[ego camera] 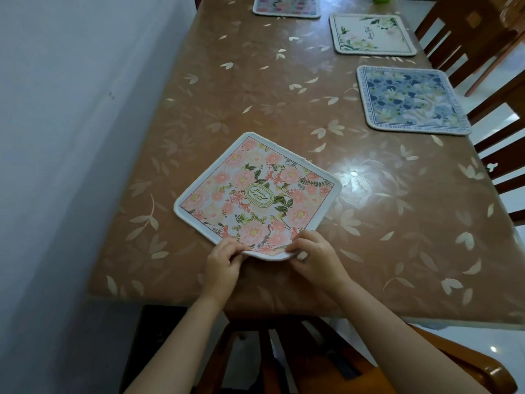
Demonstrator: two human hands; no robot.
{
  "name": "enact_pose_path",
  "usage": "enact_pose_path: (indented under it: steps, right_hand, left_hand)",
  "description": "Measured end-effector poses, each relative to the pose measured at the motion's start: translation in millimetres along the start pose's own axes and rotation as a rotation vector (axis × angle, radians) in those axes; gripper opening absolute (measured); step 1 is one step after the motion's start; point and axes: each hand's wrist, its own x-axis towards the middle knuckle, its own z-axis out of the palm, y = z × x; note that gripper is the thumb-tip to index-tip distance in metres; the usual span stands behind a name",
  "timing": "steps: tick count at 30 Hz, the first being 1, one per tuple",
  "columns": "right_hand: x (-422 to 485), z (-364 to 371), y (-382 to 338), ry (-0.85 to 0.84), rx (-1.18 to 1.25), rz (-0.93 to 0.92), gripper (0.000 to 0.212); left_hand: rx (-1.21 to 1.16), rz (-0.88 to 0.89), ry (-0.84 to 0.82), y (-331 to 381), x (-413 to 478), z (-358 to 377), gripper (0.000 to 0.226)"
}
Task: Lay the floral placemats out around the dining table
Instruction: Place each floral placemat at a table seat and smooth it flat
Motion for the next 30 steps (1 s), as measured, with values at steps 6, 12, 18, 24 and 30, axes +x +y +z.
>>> enact_pose_path:
  steps: [6,12,18,24,30]
  right_hand:
    - [8.2,5.8,-9.4,-0.029,0.045,-0.032,0.009]
    - [12.8,31.1,-32.2,-0.116,0.075,-0.108,0.007]
    - [13.7,38.4,-28.0,-0.203,0.097,-0.131,0.009]
    - [23.5,18.1,-0.4,-0.168,0.044,-0.07,0.011]
    - [28.1,15.4,1.4,-0.212,0.024,-0.081,0.006]
  left_hand:
    - [0.06,0.083,-0.04,0.6,-9.9,-25.5,0.016]
    - [0.05,0.153,-0.045,8.9,-30.7,-25.3,0.014]
    - [-0.021,-0.017,0.06,0.6,-38.0,-41.2,0.013]
    - [0.132,-0.021,0.108,-16.0,-44.3,-66.6,0.015]
    - [0.273,0.061,-0.034,-22.7,-46.5,-51.6,0.012]
